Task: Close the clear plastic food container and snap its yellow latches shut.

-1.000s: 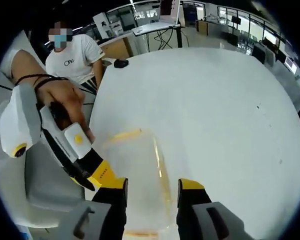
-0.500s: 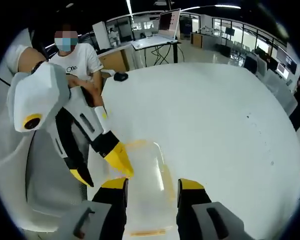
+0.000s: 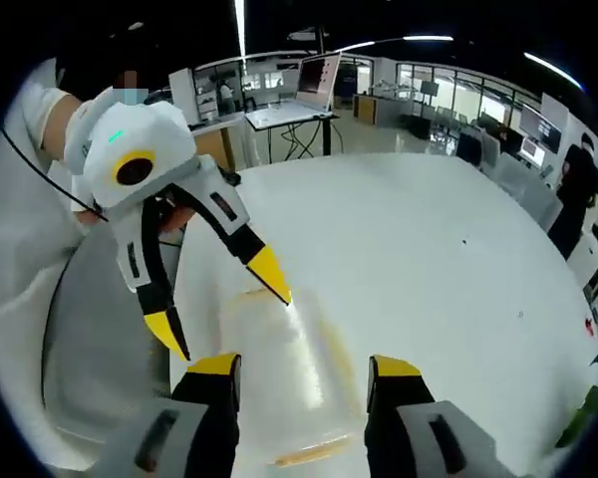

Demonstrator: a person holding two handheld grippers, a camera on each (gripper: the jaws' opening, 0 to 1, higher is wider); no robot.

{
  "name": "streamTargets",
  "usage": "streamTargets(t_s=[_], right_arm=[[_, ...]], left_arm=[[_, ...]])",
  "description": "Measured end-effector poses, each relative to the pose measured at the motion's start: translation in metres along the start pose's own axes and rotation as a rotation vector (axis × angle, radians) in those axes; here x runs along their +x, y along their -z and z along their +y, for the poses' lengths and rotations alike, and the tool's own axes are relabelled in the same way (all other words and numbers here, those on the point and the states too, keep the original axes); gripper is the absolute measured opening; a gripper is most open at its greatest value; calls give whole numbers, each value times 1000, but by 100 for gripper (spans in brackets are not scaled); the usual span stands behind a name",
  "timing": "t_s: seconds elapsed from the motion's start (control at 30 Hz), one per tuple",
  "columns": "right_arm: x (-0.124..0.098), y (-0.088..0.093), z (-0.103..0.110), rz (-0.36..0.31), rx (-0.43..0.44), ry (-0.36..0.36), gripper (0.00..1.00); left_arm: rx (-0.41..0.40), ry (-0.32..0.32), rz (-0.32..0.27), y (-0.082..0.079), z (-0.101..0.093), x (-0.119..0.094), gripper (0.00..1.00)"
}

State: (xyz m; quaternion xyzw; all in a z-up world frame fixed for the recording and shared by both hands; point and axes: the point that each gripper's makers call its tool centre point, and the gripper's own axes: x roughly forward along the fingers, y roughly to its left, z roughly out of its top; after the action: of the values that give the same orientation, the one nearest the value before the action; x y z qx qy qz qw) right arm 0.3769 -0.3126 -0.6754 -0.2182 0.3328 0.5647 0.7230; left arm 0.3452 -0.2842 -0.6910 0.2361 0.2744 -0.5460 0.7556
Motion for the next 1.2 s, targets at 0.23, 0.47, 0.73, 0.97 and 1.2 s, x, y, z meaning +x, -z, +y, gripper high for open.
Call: streamTargets(t_s=[0.23,0.47,0.73,0.97,1.2], right_arm=[[-5,7,5,-38,11,57,58],[-8,10,8,-101,53,84,71],[-2,31,8,-103,61,138,80],[-2,40,1,-127,80,181,89],[4,54,8,-149,107,178,94]], left_arm=[[-56,-22,-25,2,5,-5,64],[-96,-60,-33,11,14,-7,67],[-124,-98,-37,26,21,-8,72],[-152,-103,-83,32,18,-5,78],[-151,-108,-79,39,17,3,80]])
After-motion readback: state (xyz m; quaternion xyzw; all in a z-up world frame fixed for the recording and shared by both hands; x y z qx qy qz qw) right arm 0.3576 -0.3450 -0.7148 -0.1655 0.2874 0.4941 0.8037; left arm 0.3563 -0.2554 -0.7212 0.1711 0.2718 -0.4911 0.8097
